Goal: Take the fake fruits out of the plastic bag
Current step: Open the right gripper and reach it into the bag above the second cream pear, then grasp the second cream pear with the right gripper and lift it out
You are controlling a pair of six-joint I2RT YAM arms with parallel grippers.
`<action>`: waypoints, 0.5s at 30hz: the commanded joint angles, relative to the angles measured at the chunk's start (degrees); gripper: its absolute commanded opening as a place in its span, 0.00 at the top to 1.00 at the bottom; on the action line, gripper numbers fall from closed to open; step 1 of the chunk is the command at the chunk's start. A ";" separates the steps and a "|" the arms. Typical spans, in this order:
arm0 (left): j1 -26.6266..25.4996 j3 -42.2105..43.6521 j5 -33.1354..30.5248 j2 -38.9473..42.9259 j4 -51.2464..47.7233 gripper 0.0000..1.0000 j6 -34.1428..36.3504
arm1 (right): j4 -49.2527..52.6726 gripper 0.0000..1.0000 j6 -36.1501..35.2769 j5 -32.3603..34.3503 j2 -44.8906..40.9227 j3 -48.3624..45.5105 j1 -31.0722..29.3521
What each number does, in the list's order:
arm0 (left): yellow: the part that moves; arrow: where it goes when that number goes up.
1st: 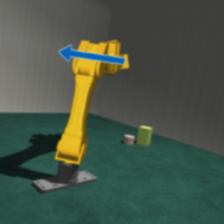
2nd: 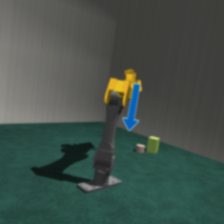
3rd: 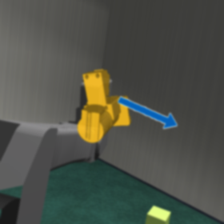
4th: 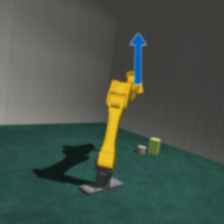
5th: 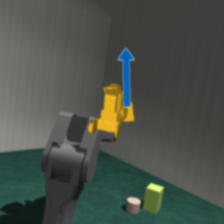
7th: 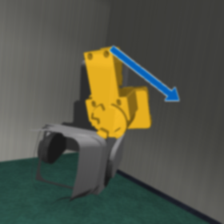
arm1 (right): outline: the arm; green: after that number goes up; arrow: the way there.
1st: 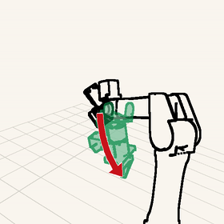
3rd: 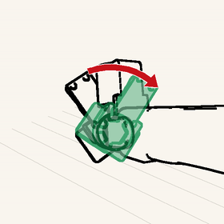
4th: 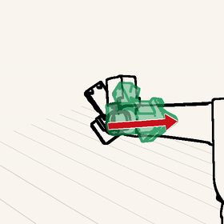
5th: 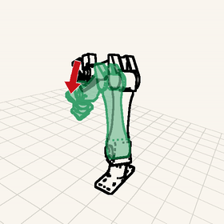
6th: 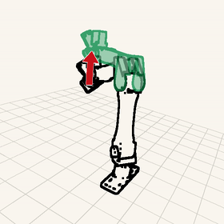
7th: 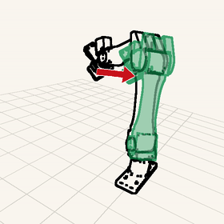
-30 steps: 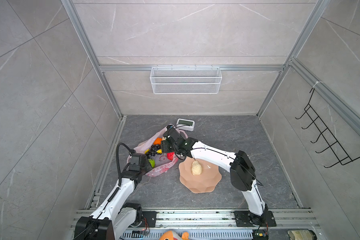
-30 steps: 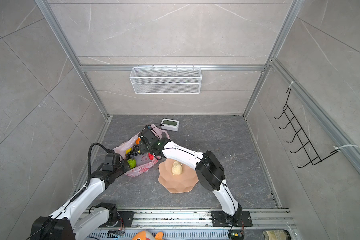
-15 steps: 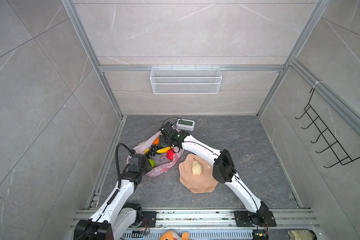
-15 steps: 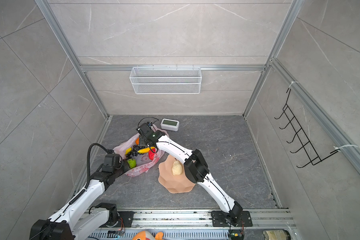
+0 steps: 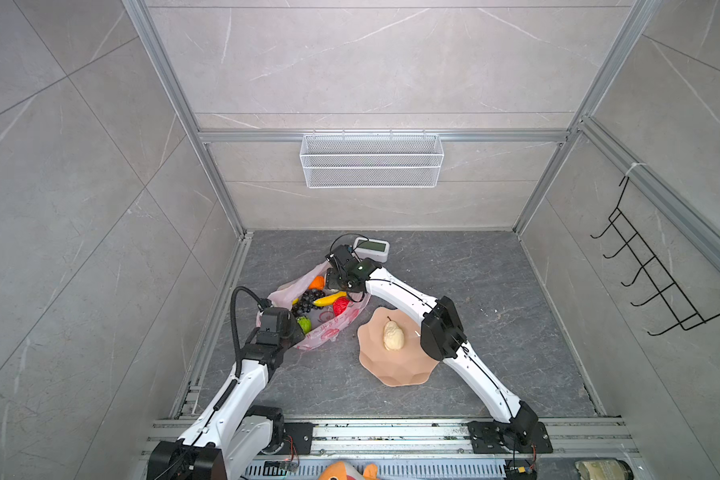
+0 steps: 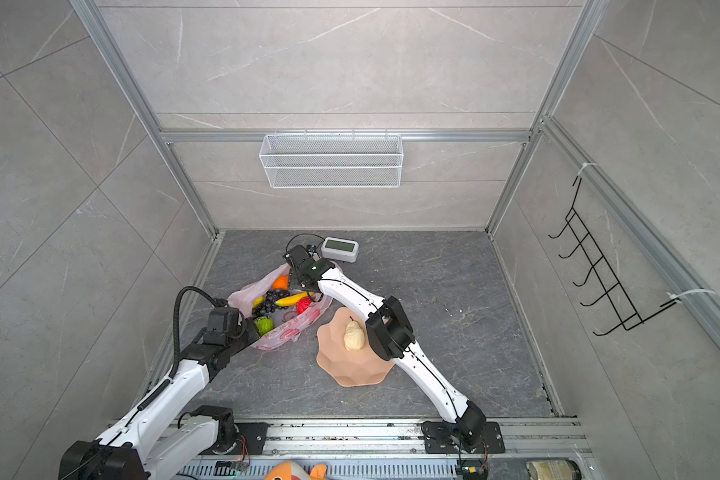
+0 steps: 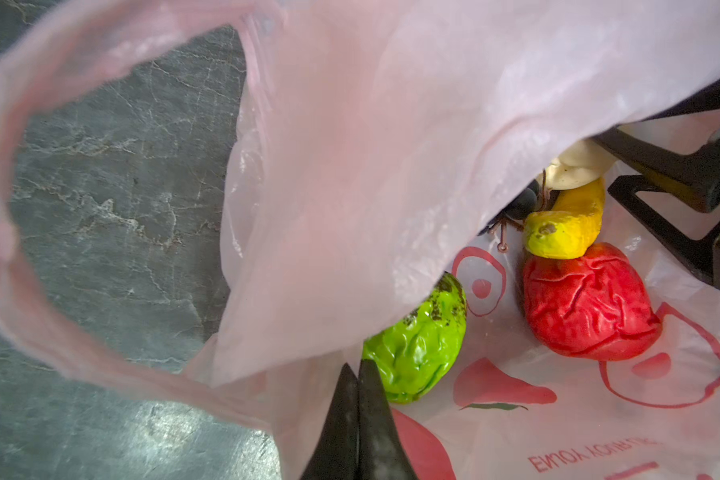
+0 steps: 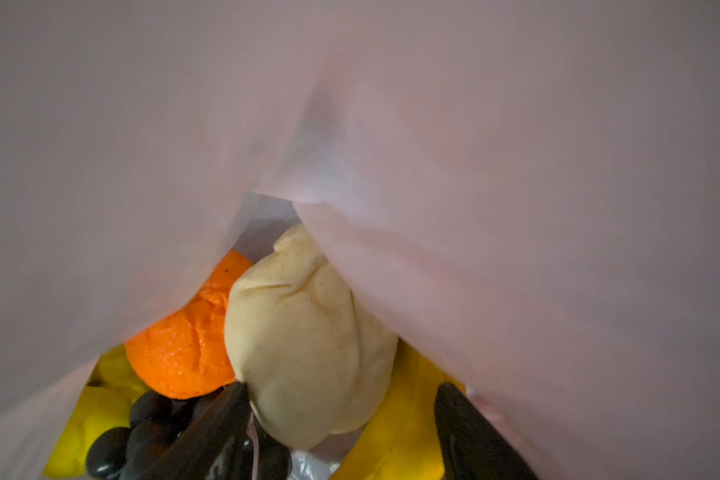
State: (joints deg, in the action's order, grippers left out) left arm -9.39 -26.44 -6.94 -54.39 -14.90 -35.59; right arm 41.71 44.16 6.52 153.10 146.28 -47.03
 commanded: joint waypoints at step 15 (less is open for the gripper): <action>-0.19 0.16 0.44 0.26 1.54 1.00 1.14 | -5.07 0.20 -0.68 -5.68 4.91 5.49 1.06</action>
State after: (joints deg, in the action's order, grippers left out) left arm -9.39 -26.44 -6.94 -54.41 -14.90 -35.57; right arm 36.93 43.97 1.76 155.20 149.18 -46.41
